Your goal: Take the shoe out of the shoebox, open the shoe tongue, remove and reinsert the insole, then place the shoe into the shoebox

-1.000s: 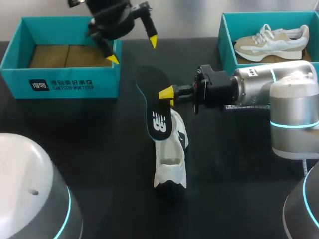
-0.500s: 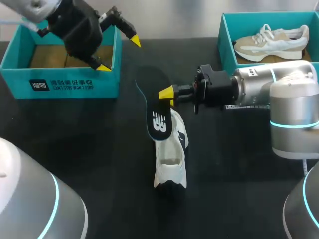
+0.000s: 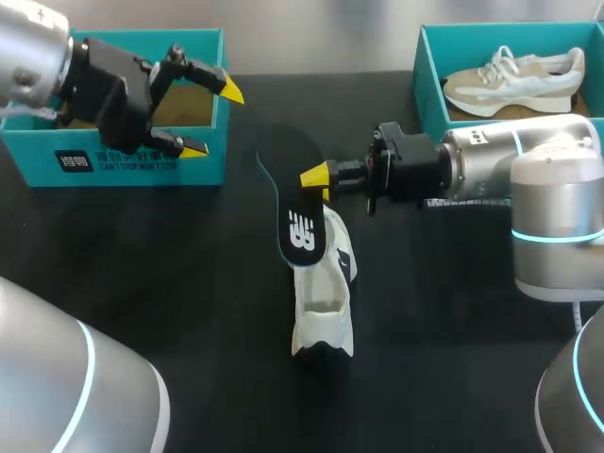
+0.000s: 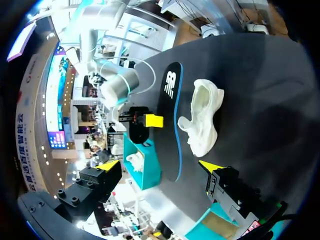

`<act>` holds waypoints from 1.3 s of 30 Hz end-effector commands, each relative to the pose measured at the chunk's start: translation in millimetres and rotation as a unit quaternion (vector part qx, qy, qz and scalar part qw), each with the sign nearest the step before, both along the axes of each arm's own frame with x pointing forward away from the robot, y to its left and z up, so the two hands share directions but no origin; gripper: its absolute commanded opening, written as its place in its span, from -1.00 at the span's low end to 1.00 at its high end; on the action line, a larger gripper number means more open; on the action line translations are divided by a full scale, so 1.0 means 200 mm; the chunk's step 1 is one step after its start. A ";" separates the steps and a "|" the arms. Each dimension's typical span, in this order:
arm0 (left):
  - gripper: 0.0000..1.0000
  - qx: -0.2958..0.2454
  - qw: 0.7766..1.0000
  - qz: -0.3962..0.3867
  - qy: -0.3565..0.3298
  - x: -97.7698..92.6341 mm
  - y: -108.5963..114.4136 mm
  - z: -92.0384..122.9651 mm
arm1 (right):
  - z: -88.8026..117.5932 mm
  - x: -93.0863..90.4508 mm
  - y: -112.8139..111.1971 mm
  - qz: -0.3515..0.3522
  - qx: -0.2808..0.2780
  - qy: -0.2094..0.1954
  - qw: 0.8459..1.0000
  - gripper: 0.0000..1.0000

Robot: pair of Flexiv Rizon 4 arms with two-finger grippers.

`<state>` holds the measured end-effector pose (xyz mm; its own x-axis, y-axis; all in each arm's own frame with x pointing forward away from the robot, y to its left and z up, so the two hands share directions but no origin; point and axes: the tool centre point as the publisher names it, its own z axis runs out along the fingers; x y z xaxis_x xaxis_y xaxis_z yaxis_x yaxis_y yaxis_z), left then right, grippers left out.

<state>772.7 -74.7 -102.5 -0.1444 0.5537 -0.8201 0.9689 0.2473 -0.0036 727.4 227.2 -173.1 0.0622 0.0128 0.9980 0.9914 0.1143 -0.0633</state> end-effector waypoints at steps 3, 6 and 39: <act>1.00 -0.226 0.973 -0.004 -0.052 -0.01 0.03 -0.04 | 0.00 0.00 0.01 -0.001 -0.001 0.000 1.000 -1.00; 1.00 -0.226 0.973 -0.004 -0.052 -0.01 0.03 -0.04 | 0.00 0.00 0.01 -0.001 -0.001 0.000 1.000 -1.00; 1.00 -0.212 0.974 0.044 -0.059 0.09 -0.07 -0.35 | 0.00 0.00 0.01 -0.001 -0.001 0.000 1.000 -1.00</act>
<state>787.7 -79.8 -171.2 -0.0658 0.1474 -0.9869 0.9473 0.3198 -0.0154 727.4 227.0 -173.0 0.0622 0.0135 0.9980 0.9914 0.1143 -0.0634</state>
